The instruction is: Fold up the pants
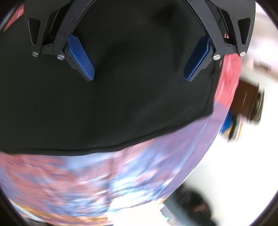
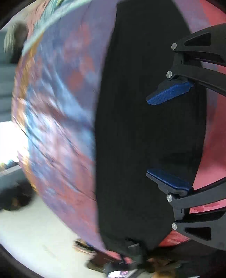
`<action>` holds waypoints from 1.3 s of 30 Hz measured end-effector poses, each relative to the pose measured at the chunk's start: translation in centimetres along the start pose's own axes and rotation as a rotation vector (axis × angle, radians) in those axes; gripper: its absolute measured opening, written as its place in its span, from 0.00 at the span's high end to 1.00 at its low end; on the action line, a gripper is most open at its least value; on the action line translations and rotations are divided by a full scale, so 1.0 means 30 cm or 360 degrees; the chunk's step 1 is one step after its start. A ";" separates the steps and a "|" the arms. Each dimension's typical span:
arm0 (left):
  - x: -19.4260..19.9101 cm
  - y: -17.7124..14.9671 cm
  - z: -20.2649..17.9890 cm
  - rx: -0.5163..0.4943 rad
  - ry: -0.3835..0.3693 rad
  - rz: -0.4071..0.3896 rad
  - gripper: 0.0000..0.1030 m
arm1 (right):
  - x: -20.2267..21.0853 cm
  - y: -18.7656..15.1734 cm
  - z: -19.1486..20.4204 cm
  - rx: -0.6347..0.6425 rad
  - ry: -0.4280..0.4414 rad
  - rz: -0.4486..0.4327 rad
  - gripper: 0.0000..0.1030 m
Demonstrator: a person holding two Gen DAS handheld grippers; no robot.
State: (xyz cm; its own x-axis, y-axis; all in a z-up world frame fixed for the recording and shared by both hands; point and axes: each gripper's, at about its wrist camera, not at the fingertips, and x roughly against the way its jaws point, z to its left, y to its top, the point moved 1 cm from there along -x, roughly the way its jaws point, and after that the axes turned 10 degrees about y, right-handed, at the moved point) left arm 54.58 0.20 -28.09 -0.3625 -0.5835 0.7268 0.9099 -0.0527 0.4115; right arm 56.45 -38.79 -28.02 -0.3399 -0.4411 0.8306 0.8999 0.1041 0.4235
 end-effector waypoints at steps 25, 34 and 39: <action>0.268 -0.651 0.191 -0.0043 -0.0368 -0.0024 0.00 | 0.629 -1.149 -0.158 -0.0867 -0.0627 -0.0288 0.21; 0.328 -0.608 0.211 -0.0015 -0.0383 -0.0055 0.01 | 0.700 -1.134 -0.131 -0.1042 -0.0711 -0.0360 0.21; 0.343 -0.406 0.215 0.0082 -0.0488 -0.0169 0.01 | 0.581 -0.855 0.112 -0.0655 -0.0471 -0.0372 0.21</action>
State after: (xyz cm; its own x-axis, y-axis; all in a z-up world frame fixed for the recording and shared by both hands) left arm 38.49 0.07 -22.08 -0.5059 -0.3055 0.8067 0.8551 -0.0544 0.5157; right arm 26.52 -46.15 -23.19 -0.5521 -0.1352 0.8227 0.8036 -0.3493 0.4819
